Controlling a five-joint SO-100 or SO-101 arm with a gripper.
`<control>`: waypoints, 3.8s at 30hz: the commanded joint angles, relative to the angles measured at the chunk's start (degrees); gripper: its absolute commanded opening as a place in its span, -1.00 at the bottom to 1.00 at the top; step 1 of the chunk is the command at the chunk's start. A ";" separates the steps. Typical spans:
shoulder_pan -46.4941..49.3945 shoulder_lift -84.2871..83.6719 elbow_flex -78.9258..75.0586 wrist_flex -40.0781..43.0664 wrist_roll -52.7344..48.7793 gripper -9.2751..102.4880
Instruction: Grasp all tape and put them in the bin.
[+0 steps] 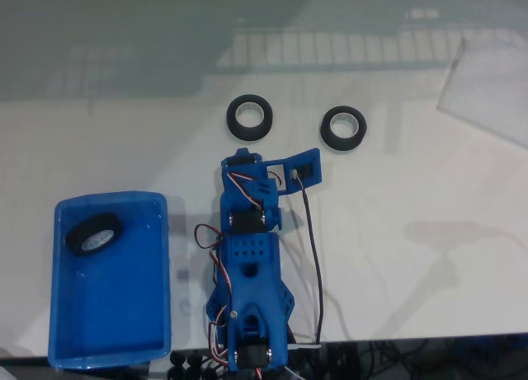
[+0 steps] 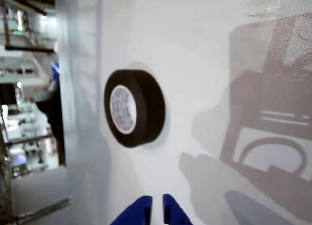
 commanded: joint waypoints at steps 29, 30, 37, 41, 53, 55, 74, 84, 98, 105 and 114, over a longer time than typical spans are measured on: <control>0.18 0.88 0.53 0.26 1.14 -0.39; 0.35 0.88 0.26 0.26 1.14 -0.39; 1.41 -6.68 -7.47 0.35 0.97 -0.39; 1.49 -18.98 -16.26 1.85 0.88 -0.36; 2.20 -54.67 -38.14 2.64 -2.81 -0.33; 2.55 -60.21 -41.66 3.08 -3.34 -0.33; 5.19 -101.34 -73.30 10.20 -5.27 -0.29; 4.48 -110.21 -79.19 11.69 -5.62 -0.34; 4.66 -110.48 -80.16 9.05 -3.52 -0.83; 3.60 -97.21 -79.01 7.73 -0.70 -0.83; -12.48 -66.71 -68.38 14.41 -1.05 -0.83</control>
